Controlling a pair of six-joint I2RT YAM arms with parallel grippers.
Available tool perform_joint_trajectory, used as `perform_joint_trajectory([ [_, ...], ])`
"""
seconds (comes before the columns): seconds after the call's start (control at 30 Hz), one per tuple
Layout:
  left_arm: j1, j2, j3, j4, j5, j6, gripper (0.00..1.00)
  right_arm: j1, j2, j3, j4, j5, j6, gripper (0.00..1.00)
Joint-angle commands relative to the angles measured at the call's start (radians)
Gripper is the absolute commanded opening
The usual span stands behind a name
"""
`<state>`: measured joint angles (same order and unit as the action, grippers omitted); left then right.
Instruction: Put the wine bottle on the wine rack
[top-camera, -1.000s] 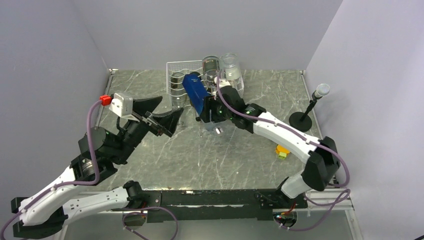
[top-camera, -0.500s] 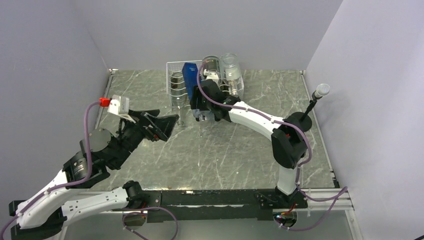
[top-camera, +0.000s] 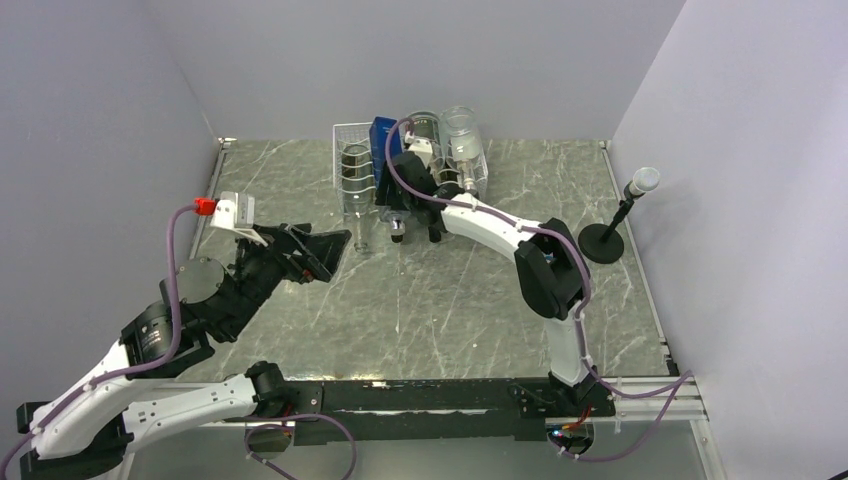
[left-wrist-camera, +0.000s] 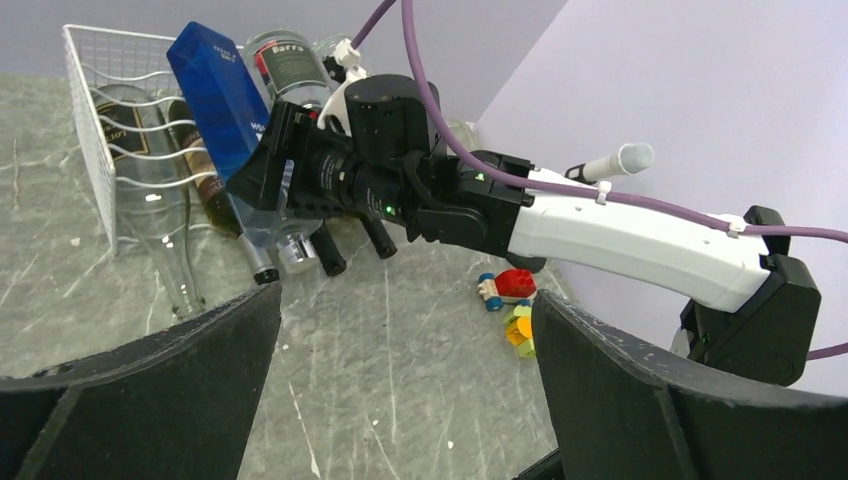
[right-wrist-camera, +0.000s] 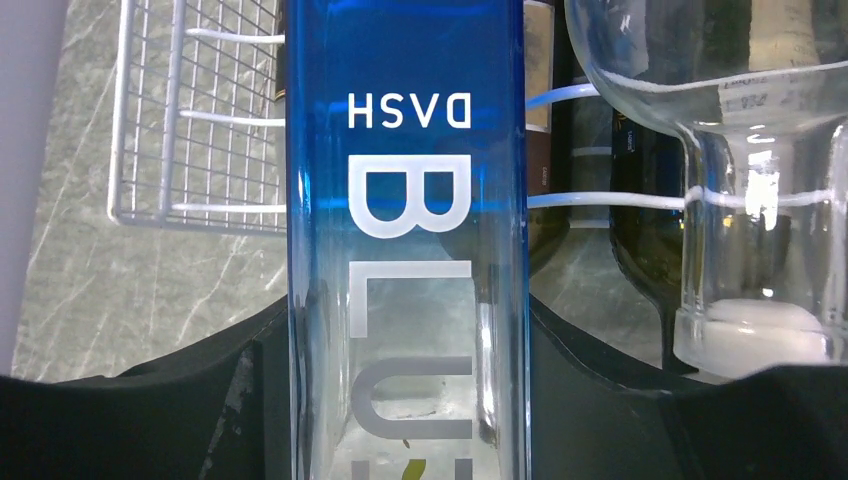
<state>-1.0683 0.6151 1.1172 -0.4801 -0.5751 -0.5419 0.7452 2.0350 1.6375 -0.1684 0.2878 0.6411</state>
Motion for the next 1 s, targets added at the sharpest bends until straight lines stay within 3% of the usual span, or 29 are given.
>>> perform_joint_trajectory([
  [0.0,-0.004,-0.002,0.041,-0.022,-0.045,-0.035,0.99,-0.01,-0.001,0.115,0.147,0.061,0.022,0.0],
  [0.1,-0.004,-0.016,0.047,-0.035,-0.052,-0.049,0.99,-0.014,0.023,0.146,0.103,0.068,0.03,0.0],
  [0.13,-0.004,-0.021,0.046,-0.038,-0.052,-0.052,0.99,-0.015,0.028,0.154,0.093,0.069,0.033,0.04],
  [0.37,-0.004,-0.046,0.046,-0.064,-0.067,-0.078,0.99,-0.018,0.037,0.172,0.055,0.079,0.023,0.57],
  [0.7,-0.004,-0.036,0.064,-0.107,-0.066,-0.095,0.99,-0.018,0.007,0.177,0.051,0.074,-0.016,0.97],
  [0.97,-0.004,-0.037,0.091,-0.194,-0.106,-0.168,0.99,-0.017,-0.169,0.076,0.076,0.053,-0.075,1.0],
])
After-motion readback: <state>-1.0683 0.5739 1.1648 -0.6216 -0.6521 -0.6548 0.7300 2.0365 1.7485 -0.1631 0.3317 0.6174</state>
